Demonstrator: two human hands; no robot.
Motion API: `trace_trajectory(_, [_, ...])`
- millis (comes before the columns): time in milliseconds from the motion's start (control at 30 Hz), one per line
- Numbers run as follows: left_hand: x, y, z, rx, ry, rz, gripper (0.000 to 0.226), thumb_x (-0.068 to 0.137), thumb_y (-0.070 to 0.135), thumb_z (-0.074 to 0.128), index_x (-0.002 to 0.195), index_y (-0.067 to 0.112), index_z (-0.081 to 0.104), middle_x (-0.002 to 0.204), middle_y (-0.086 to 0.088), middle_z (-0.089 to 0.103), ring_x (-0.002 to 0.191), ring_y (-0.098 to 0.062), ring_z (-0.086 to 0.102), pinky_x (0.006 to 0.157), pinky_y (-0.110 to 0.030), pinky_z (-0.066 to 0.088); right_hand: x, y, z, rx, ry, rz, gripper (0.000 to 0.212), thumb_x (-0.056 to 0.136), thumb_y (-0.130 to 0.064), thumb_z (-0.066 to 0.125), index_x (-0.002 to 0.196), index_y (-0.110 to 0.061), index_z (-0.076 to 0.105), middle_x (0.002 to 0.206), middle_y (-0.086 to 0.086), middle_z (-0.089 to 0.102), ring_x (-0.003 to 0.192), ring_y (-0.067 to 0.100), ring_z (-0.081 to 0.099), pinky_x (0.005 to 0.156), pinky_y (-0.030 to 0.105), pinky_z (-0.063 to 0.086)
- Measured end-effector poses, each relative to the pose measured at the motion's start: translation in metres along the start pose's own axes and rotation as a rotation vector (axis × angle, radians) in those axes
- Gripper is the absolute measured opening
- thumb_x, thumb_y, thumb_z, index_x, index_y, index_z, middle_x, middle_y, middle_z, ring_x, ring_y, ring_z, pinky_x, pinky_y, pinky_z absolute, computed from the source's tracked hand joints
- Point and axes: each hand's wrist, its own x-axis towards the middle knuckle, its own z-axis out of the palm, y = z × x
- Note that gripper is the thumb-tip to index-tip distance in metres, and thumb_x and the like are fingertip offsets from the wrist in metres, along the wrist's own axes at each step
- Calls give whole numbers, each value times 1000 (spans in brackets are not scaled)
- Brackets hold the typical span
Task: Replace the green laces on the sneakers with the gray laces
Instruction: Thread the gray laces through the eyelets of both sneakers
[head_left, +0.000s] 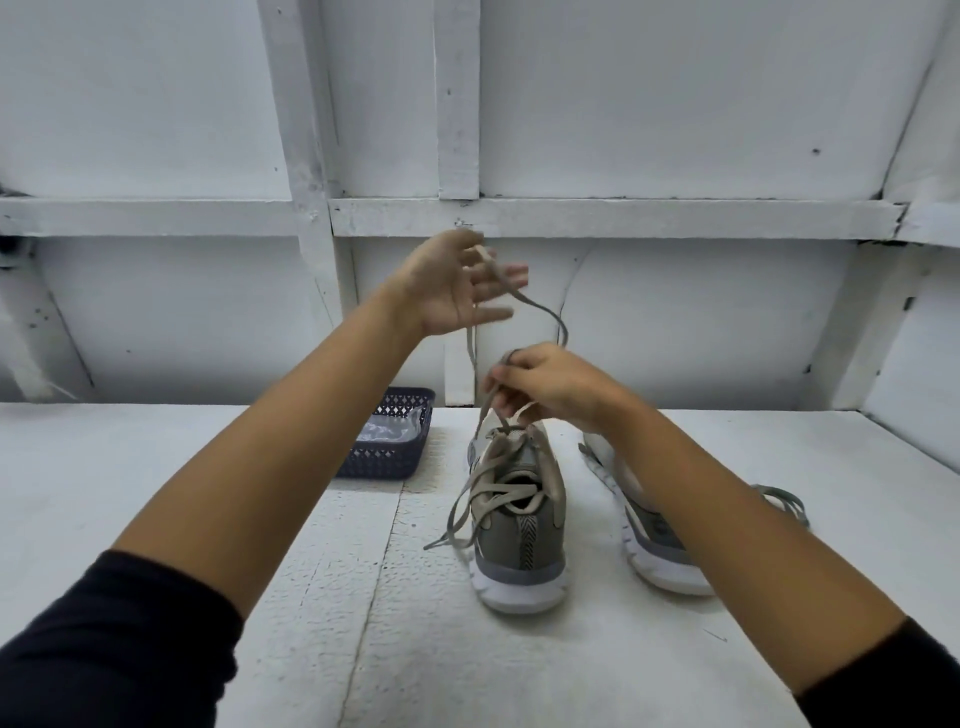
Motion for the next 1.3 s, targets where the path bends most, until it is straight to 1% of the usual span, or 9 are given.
trace_trajectory(100, [8, -21, -4, 540, -20, -99, 49, 99, 50, 27, 101, 13, 59, 100, -5, 66, 94, -21, 61, 87, -40, 46, -1, 9, -18, 221, 200, -6, 28, 100, -14, 41, 80, -7, 60, 66, 4, 59, 54, 11, 54, 51, 18, 43])
trace_trajectory(167, [9, -41, -6, 699, -73, -167, 54, 99, 50, 25, 105, 10, 61, 96, -3, 68, 90, -18, 62, 85, -37, 46, 0, 17, -26, 353, 312, 2, 29, 100, -14, 41, 79, -8, 59, 65, 4, 58, 52, 10, 52, 48, 17, 41])
trace_trajectory(333, [10, -79, -7, 581, -224, -217, 29, 99, 30, 45, 100, 9, 65, 85, -2, 69, 75, -11, 65, 76, -29, 50, 3, 38, -33, 442, 439, 53, 29, 100, -14, 40, 79, -10, 59, 65, 3, 57, 49, 6, 54, 46, 16, 42])
trace_trajectory(467, [13, -88, -10, 572, -194, -129, 21, 97, 18, 50, 89, 10, 68, 68, 4, 64, 62, -6, 61, 66, -23, 46, 6, 45, -31, 489, 464, 77, 26, 99, -15, 42, 81, -10, 60, 66, 3, 57, 55, 10, 53, 48, 18, 42])
trace_trajectory(667, [22, -90, -9, 884, -83, 36, 21, 93, 22, 57, 82, 10, 68, 63, 6, 63, 54, 1, 58, 59, -18, 43, 9, 57, -15, 498, 285, 185, 19, 95, -19, 54, 81, -14, 66, 59, -4, 52, 49, 5, 48, 42, 14, 39])
trace_trajectory(967, [34, -99, -13, 1181, -119, 116, 21, 91, 24, 61, 94, 8, 73, 69, 5, 64, 63, -5, 56, 66, -18, 45, 23, 75, -5, 692, 406, 118, 14, 91, -8, 58, 77, -11, 62, 61, -2, 60, 45, 1, 48, 40, 13, 37])
trace_trajectory(1067, [39, -103, -16, 1350, -184, 45, 22, 90, 21, 59, 108, 12, 69, 89, 4, 63, 79, -7, 57, 67, -11, 43, 29, 80, -2, 743, 542, 102, 19, 93, -7, 55, 74, -11, 56, 65, 4, 52, 43, 0, 52, 40, 13, 42])
trace_trajectory(1133, [45, -108, -20, 1478, -234, -61, 27, 89, 17, 57, 114, 12, 66, 101, 0, 65, 91, -14, 59, 80, -22, 47, 33, 85, -1, 730, 639, 103, 23, 96, -8, 49, 73, -10, 52, 68, 5, 53, 51, 6, 56, 43, 14, 46])
trace_trajectory(1300, [59, -121, -18, 1468, -180, -204, 23, 87, 15, 57, 105, 7, 70, 93, -8, 66, 78, -18, 59, 69, -28, 57, 42, 101, 8, 669, 665, 113, 24, 97, -2, 44, 75, -6, 51, 70, 8, 55, 53, 8, 59, 48, 13, 50])
